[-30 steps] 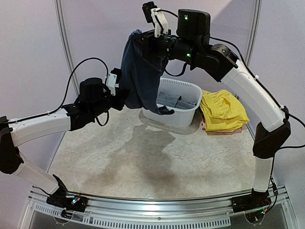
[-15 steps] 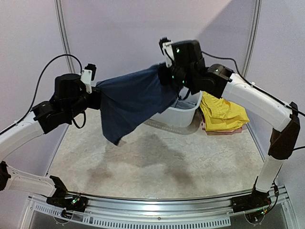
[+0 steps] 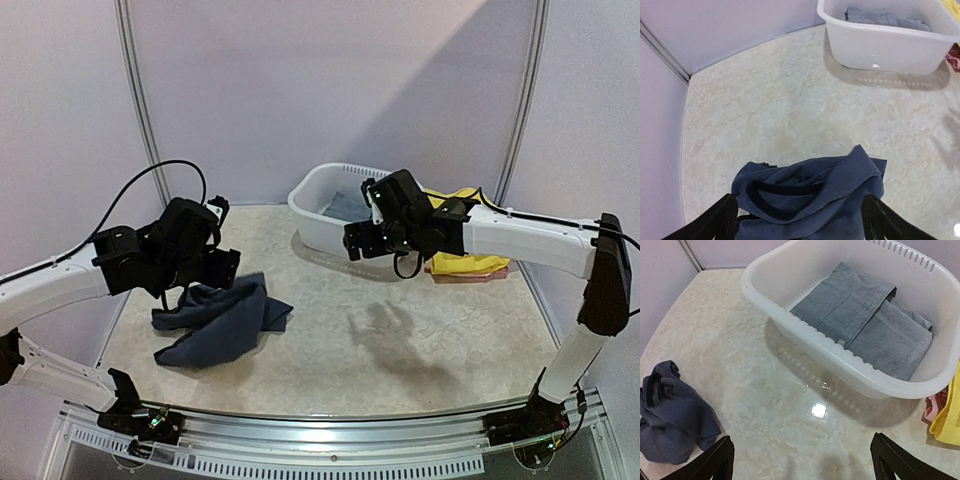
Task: Fold and stack the mixed laundry pile
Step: Place the crumpled tank top at the center of the board, then move the bin to the corner of the board, then pick up the crumpled tank top from the center of the board.
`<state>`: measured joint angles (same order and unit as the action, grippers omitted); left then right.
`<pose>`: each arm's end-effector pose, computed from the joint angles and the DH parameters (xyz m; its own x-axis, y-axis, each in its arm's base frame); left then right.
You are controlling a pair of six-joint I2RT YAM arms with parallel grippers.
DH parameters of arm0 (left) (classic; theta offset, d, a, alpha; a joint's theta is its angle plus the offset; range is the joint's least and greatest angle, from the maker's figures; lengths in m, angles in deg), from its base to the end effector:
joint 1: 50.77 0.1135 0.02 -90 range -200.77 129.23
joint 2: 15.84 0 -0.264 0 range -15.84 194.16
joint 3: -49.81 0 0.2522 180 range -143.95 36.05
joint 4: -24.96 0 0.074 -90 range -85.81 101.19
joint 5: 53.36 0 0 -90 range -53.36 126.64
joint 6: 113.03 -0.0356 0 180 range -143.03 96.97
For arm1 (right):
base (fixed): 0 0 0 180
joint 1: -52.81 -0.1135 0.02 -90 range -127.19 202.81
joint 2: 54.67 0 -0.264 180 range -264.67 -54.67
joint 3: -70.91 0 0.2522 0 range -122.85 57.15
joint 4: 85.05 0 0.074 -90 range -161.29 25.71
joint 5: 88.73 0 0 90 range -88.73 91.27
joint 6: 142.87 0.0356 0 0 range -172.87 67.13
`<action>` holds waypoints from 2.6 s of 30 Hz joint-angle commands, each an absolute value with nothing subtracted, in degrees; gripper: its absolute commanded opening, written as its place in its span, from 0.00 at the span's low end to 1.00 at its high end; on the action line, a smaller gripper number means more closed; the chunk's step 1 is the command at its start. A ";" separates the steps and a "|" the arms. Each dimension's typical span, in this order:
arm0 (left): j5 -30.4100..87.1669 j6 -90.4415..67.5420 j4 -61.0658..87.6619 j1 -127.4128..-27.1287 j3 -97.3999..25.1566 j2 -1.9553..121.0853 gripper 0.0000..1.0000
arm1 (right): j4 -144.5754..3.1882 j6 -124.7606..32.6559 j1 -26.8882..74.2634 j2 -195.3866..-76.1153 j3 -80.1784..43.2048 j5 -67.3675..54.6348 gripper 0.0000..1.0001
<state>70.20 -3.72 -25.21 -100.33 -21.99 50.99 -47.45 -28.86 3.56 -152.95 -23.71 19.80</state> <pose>0.1709 -0.1702 0.3045 -0.5605 0.2329 -0.7947 0.2079 0.9685 0.1372 0.2636 0.2886 0.2876 -0.6220 -0.1309 -0.7720 -0.3385 0.9340 0.1144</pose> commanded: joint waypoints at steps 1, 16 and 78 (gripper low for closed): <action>74.61 -0.63 -26.45 -100.96 -20.54 47.76 0.92 | -51.60 -25.09 7.12 -155.38 -23.73 9.82 0.95; 78.38 0.14 -23.48 -100.62 -17.05 49.22 0.99 | -55.64 -24.24 18.11 -172.51 -34.00 -5.14 0.74; 66.58 4.75 -14.02 -73.55 -10.33 43.33 0.00 | -65.41 -32.29 14.39 -167.95 -23.03 -26.08 0.86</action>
<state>59.08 2.82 -11.44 -74.10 -7.35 54.00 -60.24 -32.09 16.15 -168.56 -24.48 -19.54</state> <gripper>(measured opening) 0.020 0.854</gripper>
